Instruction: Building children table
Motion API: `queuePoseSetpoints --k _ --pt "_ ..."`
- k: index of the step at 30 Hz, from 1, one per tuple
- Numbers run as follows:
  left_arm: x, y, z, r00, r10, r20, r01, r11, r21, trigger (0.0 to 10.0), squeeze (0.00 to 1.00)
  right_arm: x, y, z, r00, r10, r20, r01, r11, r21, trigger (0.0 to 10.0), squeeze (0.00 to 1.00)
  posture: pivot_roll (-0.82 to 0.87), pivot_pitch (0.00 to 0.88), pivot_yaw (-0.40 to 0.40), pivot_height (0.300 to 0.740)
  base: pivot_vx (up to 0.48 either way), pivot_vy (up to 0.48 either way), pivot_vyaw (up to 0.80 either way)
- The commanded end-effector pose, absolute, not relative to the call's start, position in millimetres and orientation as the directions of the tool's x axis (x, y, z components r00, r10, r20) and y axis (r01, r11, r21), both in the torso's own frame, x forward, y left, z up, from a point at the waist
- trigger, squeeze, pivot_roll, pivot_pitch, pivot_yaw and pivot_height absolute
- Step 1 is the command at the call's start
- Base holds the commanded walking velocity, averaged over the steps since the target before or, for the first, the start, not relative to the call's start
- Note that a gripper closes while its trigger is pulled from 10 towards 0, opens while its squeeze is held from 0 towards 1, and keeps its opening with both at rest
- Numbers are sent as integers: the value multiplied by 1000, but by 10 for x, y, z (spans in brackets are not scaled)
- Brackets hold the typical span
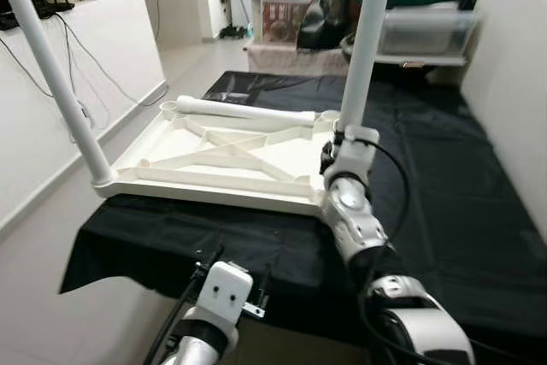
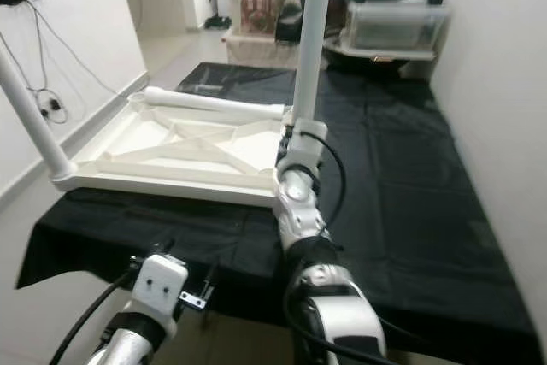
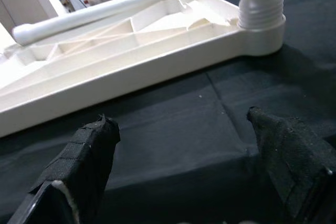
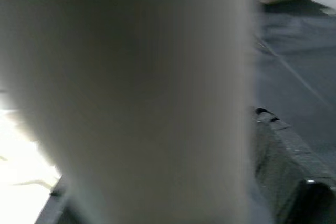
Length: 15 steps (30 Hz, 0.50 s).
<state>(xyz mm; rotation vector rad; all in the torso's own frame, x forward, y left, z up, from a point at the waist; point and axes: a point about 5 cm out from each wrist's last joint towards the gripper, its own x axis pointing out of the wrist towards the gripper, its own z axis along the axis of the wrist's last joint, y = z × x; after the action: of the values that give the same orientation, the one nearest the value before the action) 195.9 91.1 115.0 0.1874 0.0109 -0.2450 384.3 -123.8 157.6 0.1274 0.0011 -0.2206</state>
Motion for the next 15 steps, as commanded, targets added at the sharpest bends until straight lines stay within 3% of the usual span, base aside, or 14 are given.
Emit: queuePoseSetpoints --k 1,3,4,7,11,15 --pt "1949 912 1102 967 -249 -52 255 949 188 10000 0 3895 -1247 1756 986 -154 69 144 981 127 10000 0 55 0 23 740 0 0 0" --pt "1950 910 1095 966 -252 -54 257 948 188 10000 0 3958 -1321 1860 991 52 124 -67 990 124 10000 0 55 0 23 740 0 0 0" --pt "1950 910 1095 966 -252 -54 257 948 188 10000 0 3958 -1321 1860 991 52 124 -67 990 124 10000 0 55 0 23 740 0 0 0" --pt "1951 911 1089 966 -253 -55 259 948 187 10000 0 3996 -1427 1946 943 304 137 -320 939 126 10000 0 52 0 24 740 0 0 0" --pt "1952 913 1083 966 -253 -57 259 947 188 10000 0 3994 -1461 1971 876 470 109 -481 867 131 10000 0 52 0 24 740 0 0 0" --pt "1959 915 1090 966 -252 -54 258 947 190 10000 0 3935 -1413 1989 728 680 84 -685 717 130 10000 0 61 0 18 740 0 0 0"
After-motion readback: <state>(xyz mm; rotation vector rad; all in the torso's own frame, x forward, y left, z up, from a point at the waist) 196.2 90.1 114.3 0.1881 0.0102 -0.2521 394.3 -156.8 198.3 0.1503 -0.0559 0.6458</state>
